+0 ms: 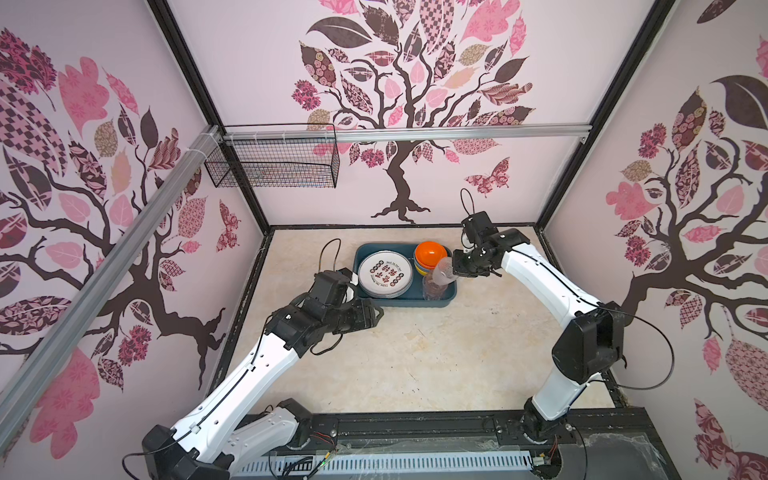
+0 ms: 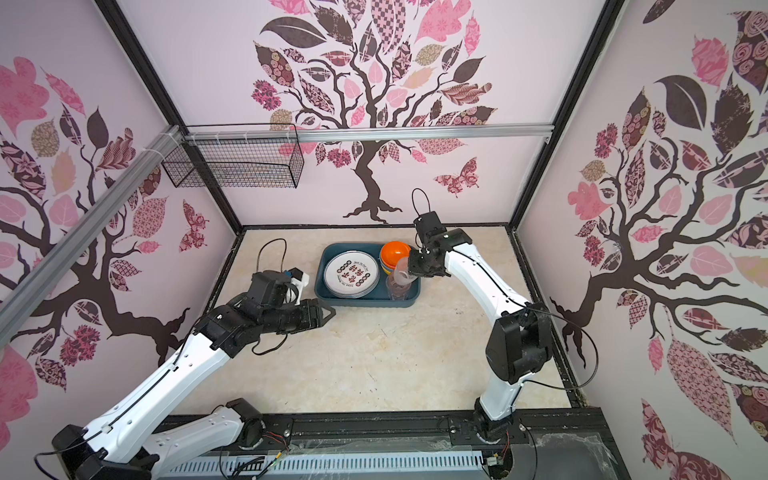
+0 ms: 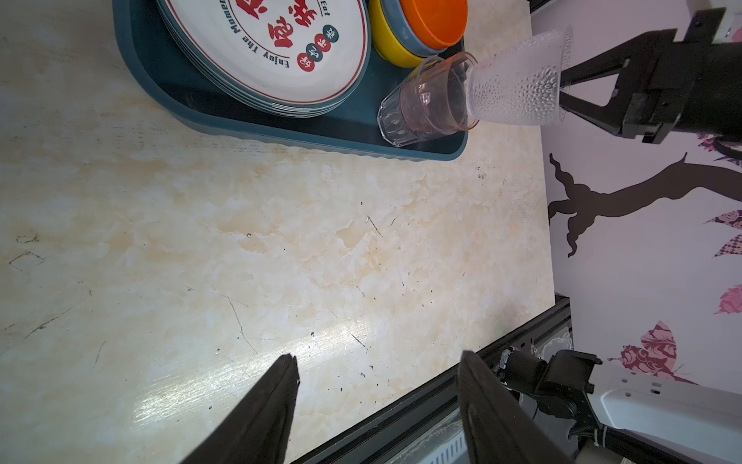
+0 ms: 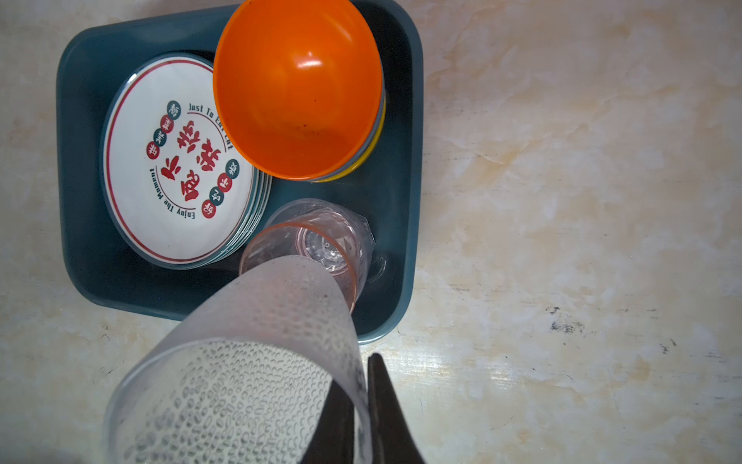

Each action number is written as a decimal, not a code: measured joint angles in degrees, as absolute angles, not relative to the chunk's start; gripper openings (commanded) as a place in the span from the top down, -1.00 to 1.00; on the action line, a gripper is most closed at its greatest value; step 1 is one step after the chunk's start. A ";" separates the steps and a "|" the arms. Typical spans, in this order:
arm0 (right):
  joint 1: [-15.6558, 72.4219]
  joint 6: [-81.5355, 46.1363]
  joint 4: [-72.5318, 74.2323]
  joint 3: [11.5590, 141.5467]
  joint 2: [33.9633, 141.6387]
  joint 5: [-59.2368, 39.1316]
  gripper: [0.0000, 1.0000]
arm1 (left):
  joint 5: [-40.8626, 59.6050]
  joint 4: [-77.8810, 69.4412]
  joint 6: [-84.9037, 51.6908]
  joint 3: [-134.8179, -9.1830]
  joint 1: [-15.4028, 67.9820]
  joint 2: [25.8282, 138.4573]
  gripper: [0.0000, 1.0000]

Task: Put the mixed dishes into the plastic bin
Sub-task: 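Lift the frosted cup and carry it over the stacked cups with the right gripper, then lower the frosted cup onto the pink cup and open the right gripper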

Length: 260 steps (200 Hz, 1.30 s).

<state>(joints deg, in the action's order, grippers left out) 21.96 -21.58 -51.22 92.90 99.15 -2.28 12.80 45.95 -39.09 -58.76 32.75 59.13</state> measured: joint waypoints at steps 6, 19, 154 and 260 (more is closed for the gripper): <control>22.06 -21.56 -51.22 92.95 99.44 -2.22 0.86 | 12.80 45.95 -39.09 -58.76 32.75 59.13 -0.32; 22.22 -21.56 -51.24 93.03 100.09 -2.11 0.86 | 12.80 45.95 -39.09 -58.76 32.75 59.13 -0.32; 23.27 -22.00 -49.01 93.38 105.01 -1.28 0.63 | 12.69 45.91 -39.20 -58.28 32.75 58.96 -0.32; 23.94 -22.50 -48.60 93.38 104.47 -0.19 0.35 | 12.21 45.91 -39.24 -58.28 32.71 58.76 -0.33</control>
